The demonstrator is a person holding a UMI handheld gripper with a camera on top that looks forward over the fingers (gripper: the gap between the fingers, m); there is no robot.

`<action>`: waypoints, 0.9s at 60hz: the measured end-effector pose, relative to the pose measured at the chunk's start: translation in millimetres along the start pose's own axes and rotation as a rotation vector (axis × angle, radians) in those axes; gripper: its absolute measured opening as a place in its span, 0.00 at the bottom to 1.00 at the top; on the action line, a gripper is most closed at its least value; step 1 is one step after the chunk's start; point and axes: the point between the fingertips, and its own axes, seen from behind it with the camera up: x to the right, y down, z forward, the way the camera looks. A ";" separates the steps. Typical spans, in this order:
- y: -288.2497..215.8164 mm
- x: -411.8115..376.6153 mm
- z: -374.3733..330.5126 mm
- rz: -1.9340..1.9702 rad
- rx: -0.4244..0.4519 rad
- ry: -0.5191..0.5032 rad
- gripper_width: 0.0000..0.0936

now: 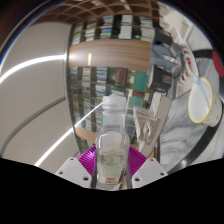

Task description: Pour water

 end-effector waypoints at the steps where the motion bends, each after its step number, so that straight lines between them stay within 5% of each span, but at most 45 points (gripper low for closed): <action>1: -4.8 4.2 0.8 0.047 0.004 -0.007 0.42; 12: -39.8 62.4 -4.0 0.508 0.069 -0.035 0.42; 33: -40.3 87.7 -7.7 0.624 0.052 -0.015 0.42; 43: -48.4 46.0 -12.3 0.203 0.003 0.042 0.42; 54: -128.9 -20.4 -40.2 -0.461 0.103 0.132 0.43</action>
